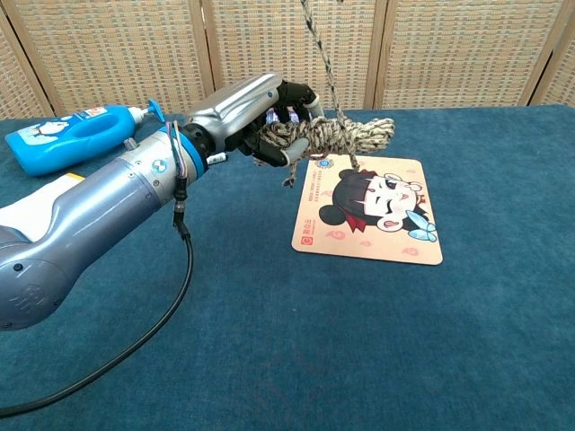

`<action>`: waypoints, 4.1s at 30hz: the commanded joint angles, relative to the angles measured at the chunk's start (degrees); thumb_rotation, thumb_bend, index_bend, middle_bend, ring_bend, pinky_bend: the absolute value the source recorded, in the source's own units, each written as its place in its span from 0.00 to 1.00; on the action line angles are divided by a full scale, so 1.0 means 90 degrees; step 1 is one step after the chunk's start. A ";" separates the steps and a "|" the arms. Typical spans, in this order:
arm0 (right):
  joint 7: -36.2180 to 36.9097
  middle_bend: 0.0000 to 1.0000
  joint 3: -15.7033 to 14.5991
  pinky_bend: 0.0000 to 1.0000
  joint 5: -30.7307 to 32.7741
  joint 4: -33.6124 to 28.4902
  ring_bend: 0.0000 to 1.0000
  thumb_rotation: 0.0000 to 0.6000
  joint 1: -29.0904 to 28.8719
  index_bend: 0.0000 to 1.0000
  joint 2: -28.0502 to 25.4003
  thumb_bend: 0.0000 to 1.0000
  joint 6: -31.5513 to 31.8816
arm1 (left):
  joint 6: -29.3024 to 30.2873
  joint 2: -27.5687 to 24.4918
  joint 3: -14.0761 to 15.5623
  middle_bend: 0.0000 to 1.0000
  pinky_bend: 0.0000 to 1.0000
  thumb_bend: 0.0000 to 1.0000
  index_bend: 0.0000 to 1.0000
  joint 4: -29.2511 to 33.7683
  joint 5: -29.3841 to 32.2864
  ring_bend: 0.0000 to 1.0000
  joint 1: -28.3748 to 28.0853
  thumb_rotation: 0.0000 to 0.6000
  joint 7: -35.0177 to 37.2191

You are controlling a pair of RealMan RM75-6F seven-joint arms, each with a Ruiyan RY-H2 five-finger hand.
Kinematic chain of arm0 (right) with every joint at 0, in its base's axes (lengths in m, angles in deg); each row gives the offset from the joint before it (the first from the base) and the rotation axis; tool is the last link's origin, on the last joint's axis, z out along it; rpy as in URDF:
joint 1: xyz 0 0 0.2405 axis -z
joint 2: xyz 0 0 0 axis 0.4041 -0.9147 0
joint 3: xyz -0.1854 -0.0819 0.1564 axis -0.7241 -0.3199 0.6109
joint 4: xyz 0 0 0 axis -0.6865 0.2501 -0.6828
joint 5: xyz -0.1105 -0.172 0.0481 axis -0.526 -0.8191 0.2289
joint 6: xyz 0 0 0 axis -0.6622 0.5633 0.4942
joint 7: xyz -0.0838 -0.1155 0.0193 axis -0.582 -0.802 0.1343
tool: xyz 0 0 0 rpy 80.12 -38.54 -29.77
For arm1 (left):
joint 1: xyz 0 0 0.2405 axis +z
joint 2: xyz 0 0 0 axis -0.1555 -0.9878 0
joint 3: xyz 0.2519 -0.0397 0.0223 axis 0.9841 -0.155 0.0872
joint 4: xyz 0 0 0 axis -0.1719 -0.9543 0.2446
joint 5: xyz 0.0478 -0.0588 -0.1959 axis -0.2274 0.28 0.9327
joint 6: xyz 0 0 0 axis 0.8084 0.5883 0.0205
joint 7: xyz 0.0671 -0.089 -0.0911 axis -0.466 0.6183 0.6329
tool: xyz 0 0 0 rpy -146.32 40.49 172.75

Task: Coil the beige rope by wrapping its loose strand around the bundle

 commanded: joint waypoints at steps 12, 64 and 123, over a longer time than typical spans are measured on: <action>-0.0448 0.08 0.0373 0.00 0.1476 0.0480 0.00 1.00 -0.0631 0.73 -0.0011 0.48 -0.0110 | 0.0046 -0.0065 0.0366 0.63 0.71 0.85 0.73 -0.0245 -0.0532 0.59 -0.0063 1.00 0.0383; 0.2569 0.08 0.0467 0.00 0.1980 0.3103 0.00 1.00 0.0977 0.73 0.0802 0.48 -0.4040 | 0.0686 -0.0819 -0.0013 0.64 0.71 0.85 0.75 0.1215 -0.0219 0.59 0.0402 1.00 0.2948; 0.0019 0.00 -0.1944 0.00 -0.5280 0.4001 0.00 1.00 0.4669 0.00 0.0471 0.00 0.2579 | 0.0965 -0.2143 -0.0369 0.64 0.71 0.85 0.75 0.3103 -0.0369 0.59 0.0938 1.00 0.0834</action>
